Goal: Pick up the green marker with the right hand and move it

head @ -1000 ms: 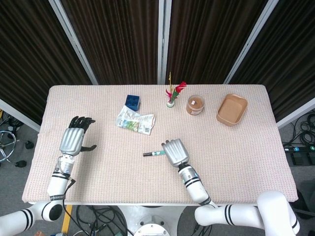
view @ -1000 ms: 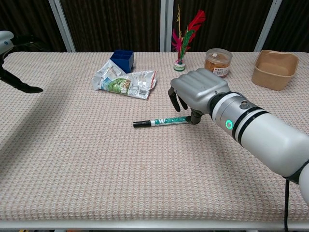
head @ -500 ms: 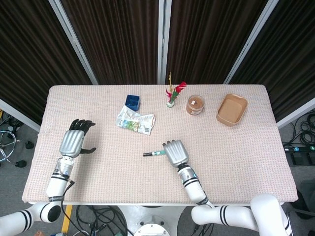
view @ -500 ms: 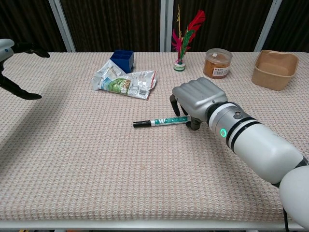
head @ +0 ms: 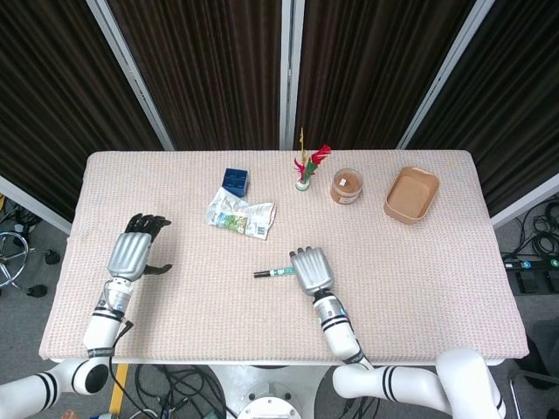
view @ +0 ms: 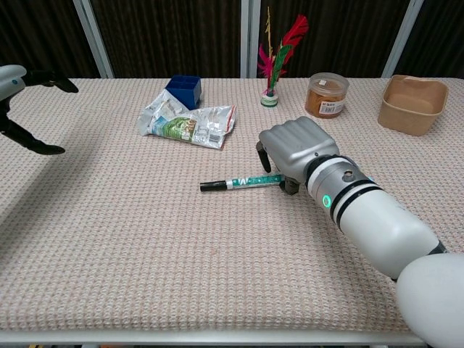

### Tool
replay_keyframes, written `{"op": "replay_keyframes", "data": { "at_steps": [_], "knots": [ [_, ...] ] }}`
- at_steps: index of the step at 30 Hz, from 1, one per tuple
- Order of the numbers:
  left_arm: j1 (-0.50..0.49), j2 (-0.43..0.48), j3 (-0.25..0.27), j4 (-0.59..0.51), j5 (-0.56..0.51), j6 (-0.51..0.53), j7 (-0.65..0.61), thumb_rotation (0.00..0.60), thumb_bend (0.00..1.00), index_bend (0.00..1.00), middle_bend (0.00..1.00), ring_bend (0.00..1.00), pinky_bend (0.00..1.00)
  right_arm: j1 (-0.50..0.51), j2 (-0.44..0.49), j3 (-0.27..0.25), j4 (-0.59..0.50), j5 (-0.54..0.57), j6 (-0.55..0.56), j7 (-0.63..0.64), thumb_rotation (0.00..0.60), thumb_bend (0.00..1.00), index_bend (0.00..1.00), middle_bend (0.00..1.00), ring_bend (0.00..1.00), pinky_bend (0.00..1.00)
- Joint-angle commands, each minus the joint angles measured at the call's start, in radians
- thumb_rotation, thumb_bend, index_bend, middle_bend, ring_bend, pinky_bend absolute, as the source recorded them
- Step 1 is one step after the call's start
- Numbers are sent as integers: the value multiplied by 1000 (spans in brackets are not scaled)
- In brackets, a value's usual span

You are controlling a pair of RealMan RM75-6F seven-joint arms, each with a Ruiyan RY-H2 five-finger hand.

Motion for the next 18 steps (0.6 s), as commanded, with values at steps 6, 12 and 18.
{"op": "replay_keyframes", "data": {
  "at_steps": [6,12,18],
  "knots": [
    [-2,7,-3,-9,-2,-4,-6,600,48,199,164,100,73,-4,-19,6,16,0,-4,-6,600,213,462,482,501,689],
    [-3,5,1,-6,10,0,-15,600,49,205,171,99,73,-6,-32,9,34,-8,-9,-2,600,220,467,489,505,690],
    [-2,5,1,-4,6,-4,-20,600,49,207,172,100,73,-9,-45,15,49,-8,-14,-4,600,226,494,511,507,692]
  ]
}}
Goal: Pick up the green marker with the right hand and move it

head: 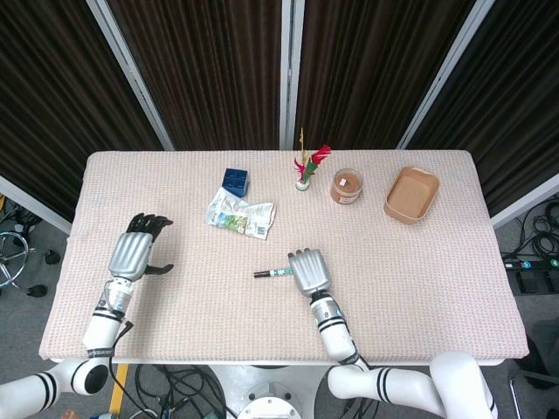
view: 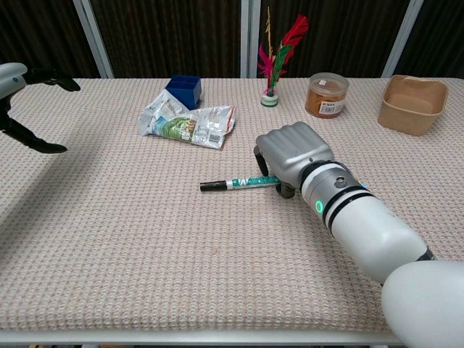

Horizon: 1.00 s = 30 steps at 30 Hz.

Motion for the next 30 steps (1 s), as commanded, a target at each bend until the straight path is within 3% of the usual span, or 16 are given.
{"op": "replay_keyframes", "data": {
  "at_steps": [1,19,30],
  "knots": [
    [-1,0,0,0,-3,-3,-1,600,49,207,172,99,73,-1,-4,2,5,3,-5,-3,600,227,495,512,508,692],
    [-2,-4,-1,7,-11,-20,-27,600,49,213,172,99,73,-9,-10,35,13,-45,35,21,600,268,650,631,550,709],
    [-42,-25,-29,1,-38,-53,15,600,60,213,182,100,91,28,-5,161,60,-95,169,6,600,273,660,638,561,709]
  ]
}}
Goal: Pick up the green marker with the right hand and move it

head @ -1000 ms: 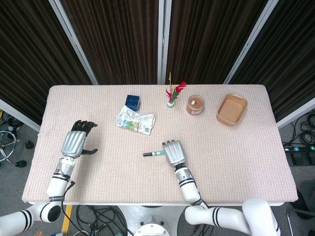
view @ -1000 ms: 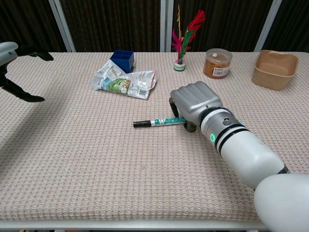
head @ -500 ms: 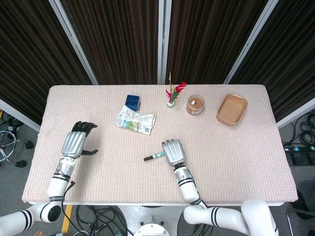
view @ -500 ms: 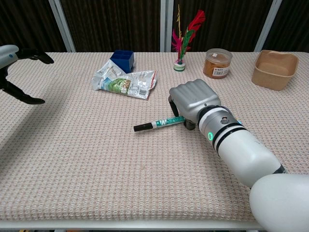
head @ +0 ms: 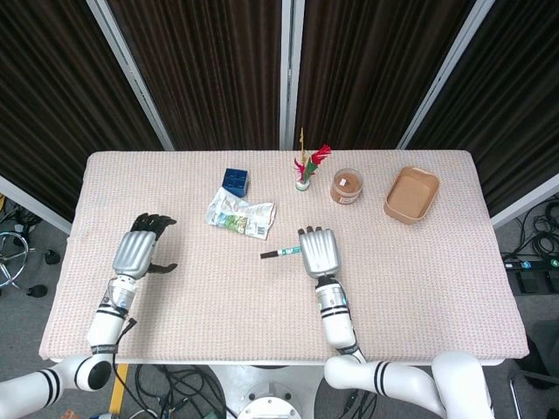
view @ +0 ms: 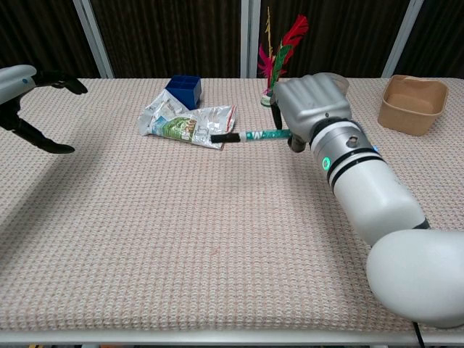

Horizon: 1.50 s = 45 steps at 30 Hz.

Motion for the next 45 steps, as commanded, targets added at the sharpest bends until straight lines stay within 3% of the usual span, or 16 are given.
{"op": "replay_keyframes", "data": {
  "at_steps": [1,10,20,25,37,45],
  "knots": [
    [-24,-16,-15,-2,-13,-18,26,600,65,213,187,100,103,22,2,38,32,-17,33,-16,600,273,660,638,561,709],
    [-120,-137,-95,37,-76,-21,128,600,127,279,303,184,202,97,-24,113,159,1,28,-69,600,278,661,637,561,709],
    [-245,-278,-241,92,-244,15,285,600,184,371,382,295,306,196,-134,170,330,32,-30,-14,600,278,666,634,561,709],
    [-282,-329,-266,115,-289,30,315,600,189,407,413,329,337,243,-199,195,421,49,-54,23,600,280,666,634,560,668],
    [-325,-412,-277,158,-374,36,362,600,190,427,439,354,364,358,-199,108,430,241,-41,93,600,282,662,629,560,657],
    [-343,-428,-287,176,-383,37,355,600,193,436,449,371,379,396,-199,61,443,307,-26,119,600,284,662,628,559,655]
  ]
}}
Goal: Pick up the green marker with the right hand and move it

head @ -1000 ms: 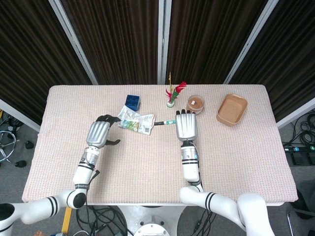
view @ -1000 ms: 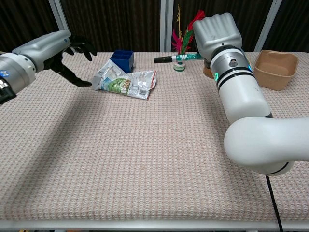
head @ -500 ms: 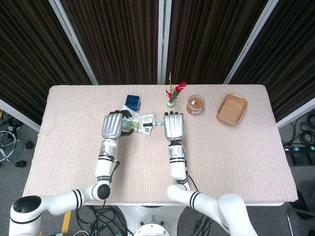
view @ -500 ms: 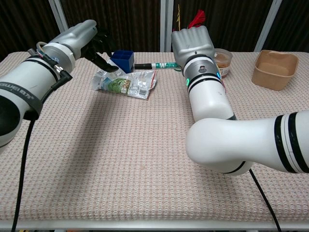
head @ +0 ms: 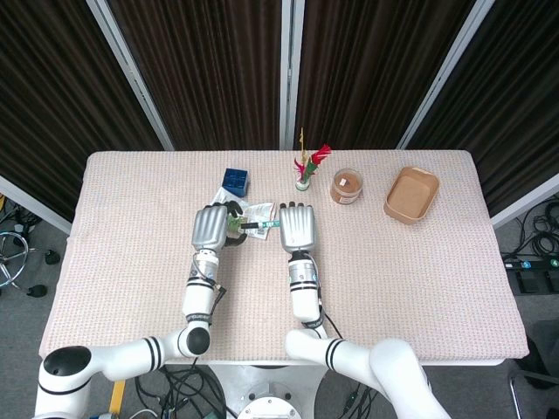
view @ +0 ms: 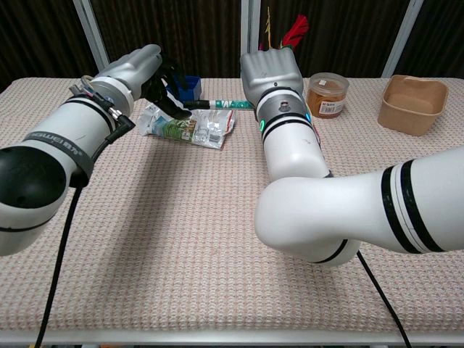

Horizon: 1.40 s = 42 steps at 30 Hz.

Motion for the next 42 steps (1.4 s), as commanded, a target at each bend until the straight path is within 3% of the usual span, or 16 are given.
{"op": "replay_keyframes", "data": {
  "at_steps": [1,21,31,42],
  "knots": [
    [-5,-3,0,2,2,1,-2,600,196,440,453,376,383,14,0,-11,8,24,0,8,600,284,662,628,559,655],
    [-25,-28,3,21,-5,-11,-21,600,269,529,536,469,479,37,0,-54,12,82,5,24,600,284,661,627,559,654],
    [-33,-37,3,31,-6,-2,-10,600,360,607,610,547,544,29,0,-68,0,74,18,23,600,287,661,627,560,654],
    [-12,2,10,2,-11,-22,-23,600,372,654,665,606,587,-38,1,-83,-23,0,98,29,600,288,661,627,561,654]
  ]
}}
